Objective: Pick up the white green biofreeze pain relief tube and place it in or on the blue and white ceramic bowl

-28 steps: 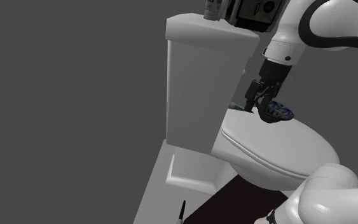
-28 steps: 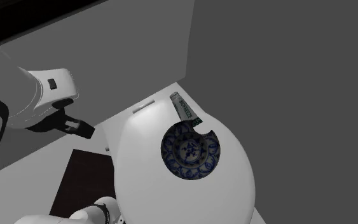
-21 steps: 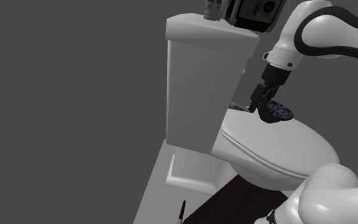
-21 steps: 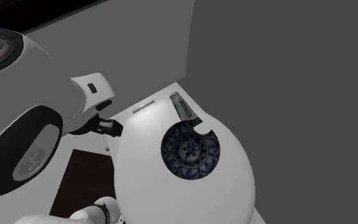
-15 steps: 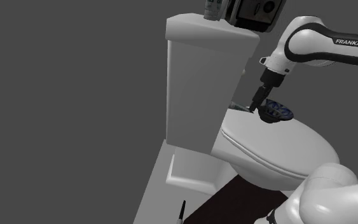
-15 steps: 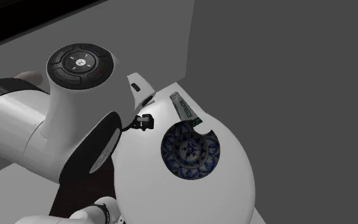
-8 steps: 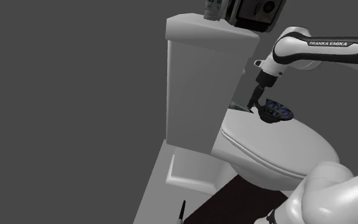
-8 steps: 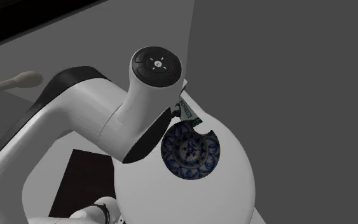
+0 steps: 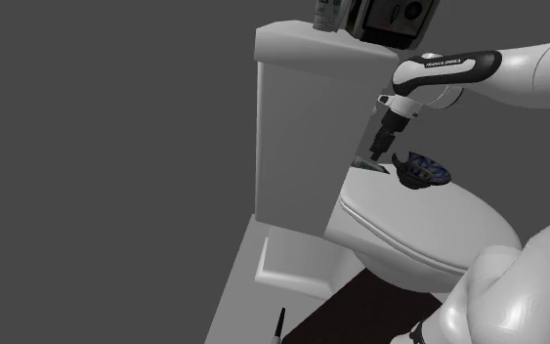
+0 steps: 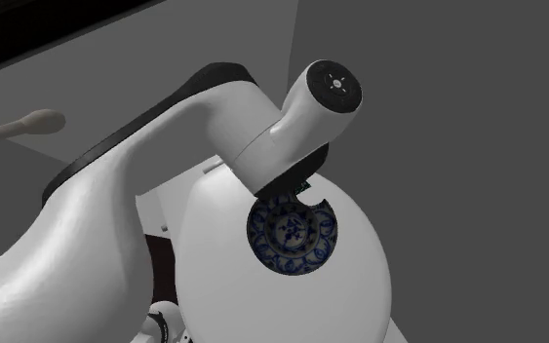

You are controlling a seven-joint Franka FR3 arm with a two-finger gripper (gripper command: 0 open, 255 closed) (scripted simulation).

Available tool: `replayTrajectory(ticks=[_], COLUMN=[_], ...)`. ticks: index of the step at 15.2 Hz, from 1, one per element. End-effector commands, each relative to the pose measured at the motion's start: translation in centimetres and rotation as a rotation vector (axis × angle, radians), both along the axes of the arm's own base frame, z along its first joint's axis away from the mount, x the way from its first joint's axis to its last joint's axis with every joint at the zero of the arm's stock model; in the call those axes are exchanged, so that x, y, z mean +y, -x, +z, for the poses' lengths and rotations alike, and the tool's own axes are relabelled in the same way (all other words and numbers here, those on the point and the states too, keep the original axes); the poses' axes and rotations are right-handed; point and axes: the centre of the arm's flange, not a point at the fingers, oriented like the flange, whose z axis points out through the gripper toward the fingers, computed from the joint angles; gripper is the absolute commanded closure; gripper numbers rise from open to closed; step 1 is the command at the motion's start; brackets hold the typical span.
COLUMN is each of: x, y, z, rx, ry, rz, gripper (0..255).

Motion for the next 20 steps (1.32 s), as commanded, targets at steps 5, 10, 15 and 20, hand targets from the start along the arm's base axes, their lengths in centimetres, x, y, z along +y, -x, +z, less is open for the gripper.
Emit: replayTrajectory(ticks=[5,10,15,20], x=[-0.8,-0.5,-0.5,-0.5], y=[-1.6,-1.7,-1.7,-1.7], z=[-2.9,-4.7,-4.7,-4.7], rx=[-0.016,-0.016,-0.016,-0.016], ry=[-0.004,-0.004,-0.004,-0.004], rz=[0.046,0.046,0.046,0.046], gripper=[0,0,0,255])
